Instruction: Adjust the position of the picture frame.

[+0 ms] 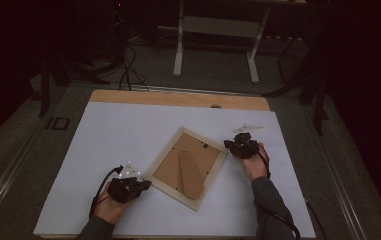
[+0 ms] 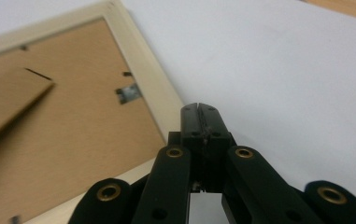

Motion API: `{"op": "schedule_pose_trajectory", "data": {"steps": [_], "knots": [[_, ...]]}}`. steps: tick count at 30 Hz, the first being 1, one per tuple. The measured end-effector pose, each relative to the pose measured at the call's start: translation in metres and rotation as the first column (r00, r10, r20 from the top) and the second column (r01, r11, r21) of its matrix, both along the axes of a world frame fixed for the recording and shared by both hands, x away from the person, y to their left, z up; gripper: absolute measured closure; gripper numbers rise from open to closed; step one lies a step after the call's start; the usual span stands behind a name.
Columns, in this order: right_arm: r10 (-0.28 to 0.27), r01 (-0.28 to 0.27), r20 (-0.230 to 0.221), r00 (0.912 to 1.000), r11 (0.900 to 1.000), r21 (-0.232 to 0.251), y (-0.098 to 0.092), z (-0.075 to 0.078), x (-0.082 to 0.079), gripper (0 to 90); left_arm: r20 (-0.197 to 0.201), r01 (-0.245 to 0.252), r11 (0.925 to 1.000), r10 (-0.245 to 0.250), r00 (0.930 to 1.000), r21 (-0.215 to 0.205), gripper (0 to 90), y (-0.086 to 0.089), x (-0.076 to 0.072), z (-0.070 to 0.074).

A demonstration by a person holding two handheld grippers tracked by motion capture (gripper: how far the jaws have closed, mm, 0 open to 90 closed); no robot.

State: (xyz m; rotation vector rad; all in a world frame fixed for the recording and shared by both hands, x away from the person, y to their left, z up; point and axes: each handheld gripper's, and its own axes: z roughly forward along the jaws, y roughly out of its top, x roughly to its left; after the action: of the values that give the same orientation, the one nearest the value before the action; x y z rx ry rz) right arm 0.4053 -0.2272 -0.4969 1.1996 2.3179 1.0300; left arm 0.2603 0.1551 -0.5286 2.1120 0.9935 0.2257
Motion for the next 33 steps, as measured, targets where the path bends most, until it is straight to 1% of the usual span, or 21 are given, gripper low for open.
{"op": "schedule_pose_trajectory", "data": {"steps": [2, 3, 4, 5, 8, 10, 11, 13, 14, 15, 16, 21, 22, 25, 29, 31, 32, 33], "knots": [[-0.013, 0.012, -0.015, 0.9998, 1.000, -0.015, 0.001, -0.002, 0.005, 89.9, -0.002, 0.005, 1.0000, -0.005, 1.0000, 0.008, 90.0, -0.002, -0.002, -0.002], [-0.013, 0.012, -0.015, 0.9998, 1.000, -0.015, 0.001, -0.002, 0.005, 89.9, -0.002, 0.005, 1.0000, -0.005, 1.0000, 0.008, 90.0, -0.002, -0.002, -0.002], [-0.020, 0.020, -0.020, 0.9996, 1.000, -0.021, 0.002, -0.003, 0.008, 89.9, -0.005, 0.016, 0.9996, -0.016, 0.9999, 0.021, 90.0, -0.003, -0.004, -0.004], [-0.040, 0.039, -0.034, 0.9986, 0.999, -0.034, 0.002, -0.006, 0.013, 89.9, -0.008, 0.018, 0.9996, -0.017, 0.9998, 0.023, 90.0, -0.004, -0.004, -0.006], [-0.066, 0.064, -0.049, 0.9966, 0.997, -0.042, 0.001, -0.011, 0.018, 89.9, -0.015, 0.017, 0.9995, -0.016, 0.9997, 0.028, 90.0, -0.004, -0.003, -0.007], [-0.070, 0.068, -0.057, 0.9959, 0.997, -0.046, 0.001, -0.013, 0.020, 89.9, -0.013, 0.015, 0.9994, -0.015, 0.9998, 0.030, 90.0, -0.004, -0.003, -0.008], [-0.073, 0.069, -0.066, 0.9951, 0.996, -0.059, 0.001, -0.015, 0.022, 89.9, -0.012, 0.015, 0.9995, -0.015, 0.9998, 0.029, 90.0, -0.005, -0.002, -0.008], [-0.073, 0.068, -0.075, 0.9945, 0.995, -0.067, 0.001, -0.018, 0.023, 89.9, -0.010, 0.013, 0.9994, -0.012, 0.9999, 0.033, 90.0, -0.006, -0.002, -0.007], [-0.076, 0.071, -0.079, 0.9940, 0.995, -0.064, 0.001, -0.019, 0.023, 90.0, -0.004, 0.017, 0.9990, -0.016, 0.9999, 0.042, 90.0, -0.007, -0.002, -0.007], [-0.076, 0.071, -0.079, 0.9940, 0.995, -0.064, 0.001, -0.019, 0.023, 90.0, -0.004, 0.017, 0.9990, -0.016, 0.9999, 0.042, 90.0, -0.007, -0.002, -0.007], [-0.076, 0.072, -0.084, 0.9936, 0.996, -0.054, 0.000, -0.019, 0.023, 90.0, -0.004, 0.015, 0.9989, -0.015, 0.9999, 0.045, 90.0, -0.008, -0.002, -0.007], [-0.064, 0.056, -0.114, 0.9914, 0.996, -0.071, -0.001, -0.022, 0.023, 90.0, -0.004, 0.012, 0.9987, -0.012, 0.9999, 0.050, 90.0, -0.009, 0.000, -0.007], [-0.061, 0.053, -0.113, 0.9917, 0.996, -0.074, -0.002, -0.023, 0.023, 90.0, -0.005, 0.006, 0.9987, -0.005, 1.0000, 0.050, 90.0, -0.010, 0.001, -0.007], [-0.057, 0.051, -0.117, 0.9914, 0.997, -0.057, -0.004, -0.026, 0.021, 90.0, -0.008, 0.002, 0.9987, -0.001, 1.0000, 0.051, 90.0, -0.011, 0.002, -0.006], [-0.048, 0.041, -0.120, 0.9917, 0.998, -0.057, -0.006, -0.026, 0.018, 90.0, -0.012, 0.002, 0.9986, -0.002, 0.9999, 0.053, 90.0, -0.013, 0.005, -0.006], [-0.045, 0.038, -0.120, 0.9917, 0.998, -0.059, -0.007, -0.026, 0.015, 90.0, -0.011, 0.003, 0.9987, -0.002, 0.9999, 0.052, 90.0, -0.013, 0.006, -0.006], [-0.044, 0.037, -0.123, 0.9914, 0.998, -0.060, -0.008, -0.025, 0.014, 90.0, -0.024, -0.006, 0.9994, 0.007, 0.9997, 0.033, 90.0, -0.012, 0.010, -0.007], [-0.044, 0.037, -0.123, 0.9914, 0.998, -0.060, -0.008, -0.025, 0.014, 90.0, -0.024, -0.006, 0.9994, 0.007, 0.9997, 0.033, 90.0, -0.012, 0.010, -0.007]]}}
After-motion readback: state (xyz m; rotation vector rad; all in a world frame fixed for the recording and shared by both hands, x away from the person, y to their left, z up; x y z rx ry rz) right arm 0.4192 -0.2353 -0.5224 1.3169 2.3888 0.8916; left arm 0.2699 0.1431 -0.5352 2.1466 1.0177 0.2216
